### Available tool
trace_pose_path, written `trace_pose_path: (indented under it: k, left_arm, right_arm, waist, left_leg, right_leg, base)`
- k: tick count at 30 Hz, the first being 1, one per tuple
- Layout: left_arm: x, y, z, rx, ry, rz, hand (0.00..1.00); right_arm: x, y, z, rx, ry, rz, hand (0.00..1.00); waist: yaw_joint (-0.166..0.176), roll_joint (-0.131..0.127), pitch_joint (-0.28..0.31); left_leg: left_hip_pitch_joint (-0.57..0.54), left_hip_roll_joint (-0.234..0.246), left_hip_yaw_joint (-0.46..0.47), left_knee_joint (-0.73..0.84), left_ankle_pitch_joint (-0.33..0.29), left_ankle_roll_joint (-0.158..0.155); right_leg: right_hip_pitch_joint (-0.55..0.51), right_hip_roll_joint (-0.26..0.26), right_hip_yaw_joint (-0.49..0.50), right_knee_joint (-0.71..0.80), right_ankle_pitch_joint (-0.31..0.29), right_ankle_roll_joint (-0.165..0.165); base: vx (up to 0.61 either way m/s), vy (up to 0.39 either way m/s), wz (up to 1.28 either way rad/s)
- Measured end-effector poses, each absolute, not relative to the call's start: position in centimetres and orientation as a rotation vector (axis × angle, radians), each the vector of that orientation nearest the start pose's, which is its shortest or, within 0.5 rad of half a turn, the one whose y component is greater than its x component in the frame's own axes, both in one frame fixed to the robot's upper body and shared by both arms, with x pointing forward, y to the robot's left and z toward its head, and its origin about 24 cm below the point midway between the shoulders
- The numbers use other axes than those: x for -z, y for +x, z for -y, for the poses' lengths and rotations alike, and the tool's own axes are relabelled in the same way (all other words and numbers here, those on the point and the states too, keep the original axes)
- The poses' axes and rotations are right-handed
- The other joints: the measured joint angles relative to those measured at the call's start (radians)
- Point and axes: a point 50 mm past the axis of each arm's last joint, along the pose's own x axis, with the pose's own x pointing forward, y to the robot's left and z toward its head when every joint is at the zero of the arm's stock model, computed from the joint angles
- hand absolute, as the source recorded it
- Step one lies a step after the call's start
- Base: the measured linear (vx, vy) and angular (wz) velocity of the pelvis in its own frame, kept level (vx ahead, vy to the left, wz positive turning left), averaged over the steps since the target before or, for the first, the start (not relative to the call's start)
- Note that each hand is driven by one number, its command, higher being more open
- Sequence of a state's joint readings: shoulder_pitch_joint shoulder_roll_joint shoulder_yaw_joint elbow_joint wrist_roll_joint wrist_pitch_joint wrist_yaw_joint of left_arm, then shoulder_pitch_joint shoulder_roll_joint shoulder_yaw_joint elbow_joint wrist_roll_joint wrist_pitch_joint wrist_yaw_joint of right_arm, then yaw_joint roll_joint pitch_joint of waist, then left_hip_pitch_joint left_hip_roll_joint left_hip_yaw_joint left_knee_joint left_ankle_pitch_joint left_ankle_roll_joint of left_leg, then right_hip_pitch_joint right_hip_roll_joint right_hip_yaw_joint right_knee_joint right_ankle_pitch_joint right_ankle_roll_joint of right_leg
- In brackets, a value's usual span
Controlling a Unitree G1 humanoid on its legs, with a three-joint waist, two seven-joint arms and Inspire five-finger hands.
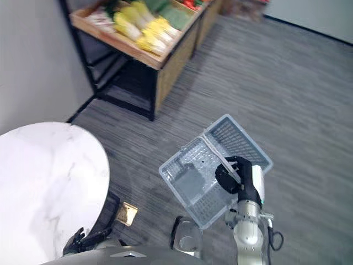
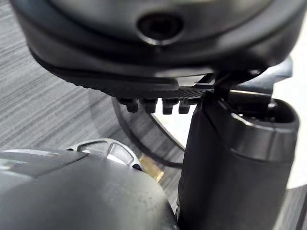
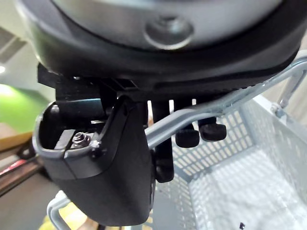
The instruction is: Pick vegetable in the basket
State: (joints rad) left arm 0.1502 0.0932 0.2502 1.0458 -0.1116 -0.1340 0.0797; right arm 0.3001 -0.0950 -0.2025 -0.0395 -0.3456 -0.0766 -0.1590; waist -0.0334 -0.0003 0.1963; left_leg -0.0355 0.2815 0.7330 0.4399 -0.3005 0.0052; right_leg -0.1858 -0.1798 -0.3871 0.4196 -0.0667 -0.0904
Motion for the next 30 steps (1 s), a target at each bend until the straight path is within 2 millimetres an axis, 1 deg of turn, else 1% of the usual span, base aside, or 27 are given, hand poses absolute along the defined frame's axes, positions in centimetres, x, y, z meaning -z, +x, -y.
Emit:
trace_pose_path:
  k: [1, 2, 3, 4, 5, 6, 7, 9, 10, 12, 13, 14, 15, 17, 18, 19, 20, 21, 22, 23, 24, 25, 26, 27, 28, 30]
  left_arm:
    - [15.5, 7.4, -23.1, -0.468, -0.066, -1.008, 1.00]
    - [15.4, 7.8, -23.2, -0.475, -0.068, -1.007, 1.00]
    - [15.5, 7.8, -23.2, -0.493, -0.073, -1.010, 1.00]
    - [15.5, 7.8, -23.0, -0.499, -0.086, -1.010, 1.00]
    - [15.6, 8.1, -22.4, -0.495, -0.103, -1.007, 1.00]
    - [15.6, 8.1, -22.4, -0.495, -0.102, -1.004, 1.00]
    - [15.6, 8.2, -22.5, -0.496, -0.099, -1.001, 1.00]
    - [15.6, 8.0, -22.6, -0.507, -0.105, -1.006, 1.00]
    - [15.6, 8.0, -22.6, -0.510, -0.107, -1.008, 1.00]
    - [15.7, 7.8, -22.7, -0.512, -0.106, -1.016, 1.00]
    - [15.7, 7.7, -22.7, -0.512, -0.104, -1.018, 1.00]
    - [15.7, 7.7, -22.9, -0.512, -0.098, -1.019, 1.00]
    - [15.6, 7.7, -23.1, -0.509, -0.088, -1.018, 1.00]
    - [15.6, 7.8, -23.2, -0.508, -0.085, -1.015, 1.00]
    - [15.6, 7.8, -23.1, -0.503, -0.082, -1.017, 1.00]
    - [15.6, 7.7, -23.1, -0.498, -0.073, -1.019, 1.00]
    - [15.5, 7.7, -23.3, -0.498, -0.066, -1.019, 1.00]
    - [15.6, 7.4, -23.6, -0.500, -0.053, -1.029, 1.00]
    - [15.6, 7.2, -23.6, -0.503, -0.054, -1.036, 1.00]
    - [15.6, 7.1, -23.5, -0.526, -0.080, -1.028, 1.00]
    - [15.6, 7.1, -23.5, -0.528, -0.077, -1.028, 1.00]
    - [15.8, 7.1, -22.9, -0.519, -0.088, -1.031, 1.00]
    - [15.9, 7.1, -22.6, -0.511, -0.094, -1.038, 1.00]
    - [15.9, 7.1, -22.2, -0.492, -0.091, -1.042, 1.00]
    - [15.8, 7.4, -22.2, -0.475, -0.078, -1.034, 1.00]
    - [15.8, 7.8, -22.2, -0.463, -0.074, -1.032, 1.00]
  right_arm:
    - [-0.2, 18.6, 23.2, 0.349, -0.480, -0.182, 0.00]
    - [0.0, 19.0, 22.8, 0.317, -0.482, -0.184, 0.00]
    - [0.0, 19.9, 21.5, 0.231, -0.493, -0.170, 0.00]
    - [0.0, 20.1, 21.0, 0.204, -0.499, -0.165, 0.00]
    - [0.3, 20.0, 20.5, 0.181, -0.499, -0.173, 0.00]
    - [0.4, 19.9, 20.3, 0.168, -0.497, -0.178, 0.00]
    - [0.6, 19.8, 20.0, 0.142, -0.494, -0.185, 0.00]
    - [0.5, 19.7, 19.9, 0.130, -0.495, -0.181, 0.00]
    - [0.4, 19.4, 20.0, 0.130, -0.498, -0.176, 0.00]
    - [0.3, 18.3, 20.4, 0.141, -0.502, -0.186, 0.00]
    - [0.3, 17.9, 20.5, 0.145, -0.504, -0.193, 0.00]
    - [0.4, 17.3, 20.7, 0.154, -0.507, -0.203, 0.00]
    - [0.4, 17.1, 21.1, 0.172, -0.505, -0.206, 0.00]
    - [0.3, 17.0, 21.6, 0.196, -0.492, -0.206, 0.00]
    - [0.3, 16.9, 21.8, 0.206, -0.493, -0.210, 0.00]
    - [0.4, 16.8, 21.4, 0.200, -0.482, -0.213, 0.00]
    - [0.5, 16.8, 21.2, 0.189, -0.479, -0.213, 0.00]
    - [0.7, 16.8, 20.4, 0.159, -0.470, -0.212, 0.00]
    - [0.7, 16.9, 20.2, 0.147, -0.467, -0.212, 0.00]
    - [0.8, 16.9, 19.7, 0.129, -0.463, -0.209, 0.00]
    - [0.8, 17.0, 19.6, 0.125, -0.460, -0.206, 0.00]
    - [0.6, 17.3, 19.7, 0.120, -0.459, -0.195, 0.00]
    - [0.4, 17.6, 19.8, 0.122, -0.439, -0.183, 0.00]
    - [0.3, 17.7, 19.8, 0.129, -0.422, -0.179, 0.00]
    - [0.2, 17.7, 19.9, 0.137, -0.403, -0.174, 0.00]
    - [0.2, 17.6, 20.3, 0.148, -0.405, -0.178, 0.00]
  waist:
    - [-0.003, -0.037, 0.000]
    - [0.008, -0.037, 0.004]
    - [0.019, -0.025, 0.004]
    - [0.018, -0.014, 0.004]
    - [0.016, 0.000, 0.001]
    - [0.016, 0.000, 0.001]
    - [0.009, -0.004, -0.001]
    - [0.007, -0.005, -0.003]
    - [0.005, -0.006, -0.003]
    - [0.002, -0.009, -0.004]
    - [0.001, -0.012, -0.005]
    - [0.004, -0.025, 0.000]
    - [0.000, -0.029, -0.004]
    - [0.001, -0.029, -0.003]
    - [0.004, -0.024, -0.004]
    - [0.008, -0.033, -0.009]
    - [0.008, -0.040, -0.009]
    - [0.018, -0.050, -0.009]
    - [0.027, -0.052, -0.010]
    - [0.044, -0.052, -0.011]
    - [0.054, -0.050, -0.012]
    - [0.063, -0.038, -0.020]
    - [0.058, -0.011, -0.026]
    - [0.051, -0.008, -0.029]
    - [0.053, -0.012, -0.028]
    - [0.052, -0.013, -0.028]
  left_leg:
    - [0.011, -0.021, 0.044, 0.009, 0.013, -0.002]
    - [0.006, -0.008, 0.075, 0.023, 0.009, 0.000]
    - [0.007, 0.018, 0.127, 0.031, 0.011, -0.003]
    - [0.008, 0.032, 0.139, 0.028, 0.014, -0.007]
    - [0.006, 0.055, 0.143, 0.019, 0.026, -0.020]
    - [0.006, 0.061, 0.143, 0.014, 0.034, -0.025]
    - [0.006, 0.068, 0.143, 0.003, 0.052, -0.032]
    - [0.010, 0.084, 0.143, -0.010, 0.078, -0.044]
    - [0.012, 0.095, 0.144, -0.012, 0.095, -0.046]
    - [0.030, 0.115, 0.149, -0.002, 0.119, -0.056]
    - [0.039, 0.124, 0.150, 0.013, 0.125, -0.054]
    - [0.044, 0.142, 0.153, 0.048, 0.117, -0.070]
    - [0.044, 0.136, 0.148, 0.015, 0.100, -0.099]
    - [0.038, 0.122, 0.133, -0.050, 0.109, -0.091]
    - [0.024, 0.098, 0.060, -0.085, 0.170, -0.067]
    - [0.023, 0.078, -0.050, -0.075, 0.181, -0.066]
    - [0.018, 0.070, -0.114, -0.058, 0.181, -0.065]
    - [0.004, 0.052, -0.285, -0.006, 0.181, -0.065]
    - [-0.001, 0.043, -0.346, 0.020, 0.182, -0.063]
    - [-0.020, 0.023, -0.454, 0.084, 0.183, -0.057]
    - [-0.024, 0.010, -0.500, 0.097, 0.142, -0.065]
    - [-0.012, -0.036, -0.564, 0.045, 0.079, -0.081]
    - [0.001, -0.054, -0.565, -0.013, 0.069, -0.077]
    - [0.033, -0.067, -0.552, -0.066, 0.067, -0.081]
    - [0.046, -0.082, -0.535, -0.102, 0.067, -0.081]
    - [0.051, -0.099, -0.523, -0.133, 0.067, -0.082]
  right_leg:
    - [0.022, -0.080, -0.076, 0.084, -0.088, 0.069]
    - [0.053, -0.077, -0.131, 0.026, -0.094, 0.102]
    - [0.059, -0.040, -0.177, -0.059, -0.078, 0.117]
    - [0.070, -0.018, -0.179, -0.098, -0.066, 0.123]
    - [0.087, 0.019, -0.186, -0.157, -0.052, 0.126]
    - [0.088, 0.027, -0.190, -0.169, -0.053, 0.125]
    - [0.093, 0.046, -0.195, -0.191, -0.044, 0.109]
    - [0.117, 0.086, -0.196, -0.247, -0.021, 0.082]
    - [0.134, 0.110, -0.198, -0.287, -0.007, 0.064]
    - [0.176, 0.140, -0.196, -0.342, 0.006, 0.045]
    - [0.195, 0.148, -0.192, -0.358, 0.007, 0.043]
    - [0.225, 0.154, -0.181, -0.376, 0.008, 0.041]
    - [0.232, 0.153, -0.167, -0.378, 0.008, 0.040]
    - [0.238, 0.154, -0.147, -0.381, 0.009, 0.041]
    - [0.242, 0.158, -0.122, -0.381, 0.012, 0.046]
    - [0.245, 0.158, -0.084, -0.392, 0.019, 0.057]
    - [0.247, 0.163, -0.068, -0.399, 0.024, 0.063]
    - [0.257, 0.166, -0.015, -0.416, 0.040, 0.063]
    - [0.261, 0.166, 0.012, -0.419, 0.045, 0.063]
    - [0.263, 0.164, 0.064, -0.421, 0.051, 0.065]
    - [0.260, 0.156, 0.087, -0.421, 0.055, 0.065]
    - [0.243, 0.154, 0.128, -0.417, 0.068, 0.071]
    - [0.235, 0.160, 0.153, -0.415, 0.076, 0.082]
    - [0.225, 0.163, 0.178, -0.421, 0.084, 0.094]
    - [0.214, 0.153, 0.194, -0.431, 0.094, 0.108]
    - [0.210, 0.139, 0.198, -0.448, 0.109, 0.120]
  base:
    - [0.01, -0.094, -1.10]
    - [0.01, -0.132, -1.34]
    - [0.00, -0.129, -1.00]
    - [0.01, -0.149, -0.76]
    - [0.03, -0.140, -0.23]
    - [0.03, -0.183, -0.09]
    - [0.02, -0.201, -0.03]
    - [0.04, -0.254, -0.06]
    - [0.04, -0.205, -0.07]
    - [0.06, -0.173, -0.07]
    - [0.06, -0.144, -0.14]
    - [0.03, -0.052, -0.20]
    - [0.02, -0.020, -0.25]
    - [-0.01, 0.051, -0.37]
    - [0.00, 0.108, -0.66]
    - [0.01, 0.096, -0.63]
    - [0.00, 0.057, -0.91]
    - [0.00, 0.032, -0.85]
    - [0.00, 0.084, -1.23]
    - [0.01, 0.105, -0.99]
    - [-0.01, 0.199, -1.27]
    - [-0.01, 0.241, -1.03]
    - [0.00, 0.265, -0.96]
    - [0.02, 0.210, -0.58]
    - [0.02, 0.150, -0.34]
    - [0.00, 0.167, -0.09]
